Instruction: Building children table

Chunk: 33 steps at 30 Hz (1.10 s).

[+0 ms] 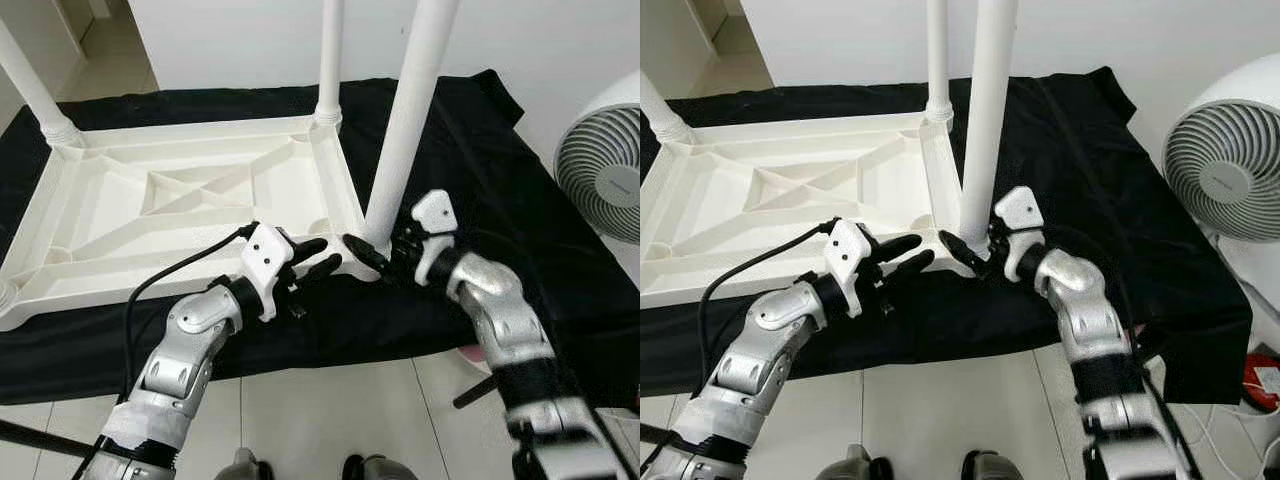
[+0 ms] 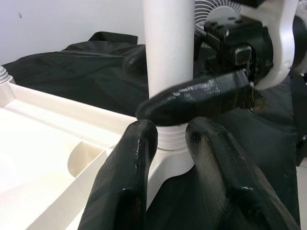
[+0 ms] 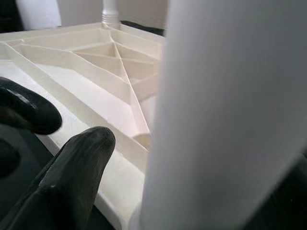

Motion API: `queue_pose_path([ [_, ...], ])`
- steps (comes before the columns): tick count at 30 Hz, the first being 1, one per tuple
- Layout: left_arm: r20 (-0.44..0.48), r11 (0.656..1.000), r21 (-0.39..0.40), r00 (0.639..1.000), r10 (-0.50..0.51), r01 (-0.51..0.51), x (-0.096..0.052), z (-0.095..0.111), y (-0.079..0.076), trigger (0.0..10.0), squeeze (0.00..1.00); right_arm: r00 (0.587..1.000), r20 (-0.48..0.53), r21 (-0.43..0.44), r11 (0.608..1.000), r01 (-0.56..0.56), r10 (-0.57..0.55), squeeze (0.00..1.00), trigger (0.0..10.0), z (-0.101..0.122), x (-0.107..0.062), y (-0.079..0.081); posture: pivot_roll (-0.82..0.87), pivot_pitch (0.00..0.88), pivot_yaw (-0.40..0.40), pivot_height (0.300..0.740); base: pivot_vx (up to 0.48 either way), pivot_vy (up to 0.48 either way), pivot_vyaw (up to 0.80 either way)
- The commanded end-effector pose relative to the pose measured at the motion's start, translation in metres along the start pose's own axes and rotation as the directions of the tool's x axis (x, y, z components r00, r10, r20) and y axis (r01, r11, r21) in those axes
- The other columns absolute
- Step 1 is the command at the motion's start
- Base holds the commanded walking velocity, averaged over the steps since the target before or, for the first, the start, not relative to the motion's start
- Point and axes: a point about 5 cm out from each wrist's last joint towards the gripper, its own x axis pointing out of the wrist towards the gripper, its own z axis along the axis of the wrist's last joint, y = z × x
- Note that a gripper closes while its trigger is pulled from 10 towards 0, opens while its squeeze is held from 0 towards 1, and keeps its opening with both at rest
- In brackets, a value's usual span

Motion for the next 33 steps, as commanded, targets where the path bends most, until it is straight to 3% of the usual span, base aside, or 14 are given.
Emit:
queue_pose_path([
  [1, -0.002, 1.0, -0.005, 1.0, 0.025, -0.025, 0.0, -0.001, 0.0, 10.0, 0.0, 0.998, -0.035, -0.002, 0.998, -0.057, 0.057, 0.0, 10.0, -0.01, 0.003, 0.004, -0.1, 0.085, 0.027, 0.74, 0.0, 0.0, 0.0],
  [3, -0.001, 1.0, -0.006, 1.0, 0.025, -0.025, 0.0, -0.001, 0.0, 10.0, 0.0, 0.994, -0.053, -0.001, 0.996, -0.094, 0.093, 0.0, 8.3, -0.013, 0.006, 0.005, -0.1, 0.087, 0.023, 0.74, 0.0, 0.0, 0.0],
  [4, 0.0, 1.0, -0.005, 1.0, 0.025, -0.025, 0.0, -0.001, 0.0, 10.0, 0.0, 0.993, -0.06, -0.008, 0.994, -0.107, 0.107, 0.0, 3.8, -0.015, 0.006, 0.005, -0.1, 0.087, 0.023, 0.74, 0.0, 0.0, 0.0],
  [7, 0.0, 1.0, -0.005, 1.0, 0.026, -0.026, 0.0, -0.001, 0.0, 10.0, 0.0, 0.991, -0.063, -0.02, 0.992, -0.123, 0.121, 0.0, 3.8, -0.016, 0.007, 0.004, -0.09, 0.087, 0.02, 0.74, 0.0, 0.0, 0.0],
  [8, -0.001, 0.999, -0.006, 1.0, 0.032, -0.032, -0.001, -0.001, 0.0, 10.0, 0.0, 0.986, -0.075, -0.01, 0.988, -0.151, 0.15, 0.0, 0.0, -0.02, 0.005, 0.003, -0.09, 0.087, 0.018, 0.74, 0.0, 0.0, 0.0],
  [16, -0.001, 0.999, -0.01, 0.999, 0.036, -0.036, -0.002, -0.002, -0.001, 10.0, 0.0, 0.986, -0.067, -0.005, 0.988, -0.153, 0.152, 0.0, 0.0, -0.026, 0.0, -0.001, -0.09, 0.088, 0.014, 0.74, 0.0, 0.0, 0.0],
  [20, 0.0, 0.999, -0.013, 1.0, 0.029, -0.029, -0.001, -0.002, -0.002, 10.0, 0.0, 0.995, -0.051, 0.001, 0.996, -0.091, 0.091, 0.0, 0.0, -0.028, -0.006, -0.006, -0.1, 0.087, 0.015, 0.74, 0.0, 0.0, 0.0],
  [21, 0.0, 1.0, -0.013, 1.0, 0.027, -0.027, -0.001, -0.002, -0.002, 10.0, 0.0, 0.997, -0.046, 0.007, 0.998, -0.062, 0.063, 0.0, 9.2, -0.027, -0.008, -0.009, -0.1, 0.087, 0.015, 0.74, 0.0, 0.0, 0.0],
  [22, -0.001, 1.0, -0.013, 1.0, 0.025, -0.025, -0.001, -0.003, -0.002, 10.0, 0.0, 0.999, -0.039, 0.017, 0.999, -0.035, 0.036, 0.0, 10.0, -0.027, -0.009, -0.01, -0.1, 0.087, 0.015, 0.74, 0.0, 0.0, 0.0],
  [24, -0.001, 1.0, -0.013, 1.0, 0.024, -0.024, -0.001, -0.003, -0.003, 10.0, 0.0, 0.999, -0.03, 0.032, 0.999, -0.012, 0.013, 0.0, 10.0, -0.026, -0.01, -0.011, -0.1, 0.084, 0.016, 0.74, 0.0, 0.0, 0.0],
  [26, -0.005, 1.0, -0.013, 1.0, 0.019, -0.019, -0.001, -0.003, -0.003, 10.0, 0.0, 0.993, -0.028, 0.05, 0.992, 0.118, -0.117, 0.0, 10.0, -0.026, -0.01, -0.013, -0.11, 0.081, 0.018, 0.74, 0.0, 0.0, 0.0],
  [29, -0.007, 1.0, -0.013, 1.0, 0.014, -0.014, -0.002, -0.004, -0.003, 10.0, 0.0, 0.961, -0.026, 0.093, 0.956, 0.277, -0.276, 0.0, 10.0, -0.023, -0.01, -0.011, -0.11, 0.081, 0.02, 0.74, 0.0, 0.0, 0.0],
  [32, -0.007, 1.0, -0.014, 1.0, 0.012, -0.012, -0.002, -0.004, -0.003, 10.0, 0.0, 0.951, -0.024, 0.111, 0.944, 0.31, -0.309, 0.0, 10.0, -0.022, -0.009, -0.009, -0.11, 0.081, 0.02, 0.74, 0.0, 0.0, 0.0],
  [33, -0.007, 1.0, -0.015, 1.0, 0.01, -0.01, -0.002, -0.004, -0.004, 10.0, 0.0, 0.931, -0.035, 0.135, 0.921, 0.365, -0.364, 0.0, 10.0, -0.023, -0.009, -0.006, -0.11, 0.079, 0.023, 0.74, 0.0, 0.0, 0.0],
])
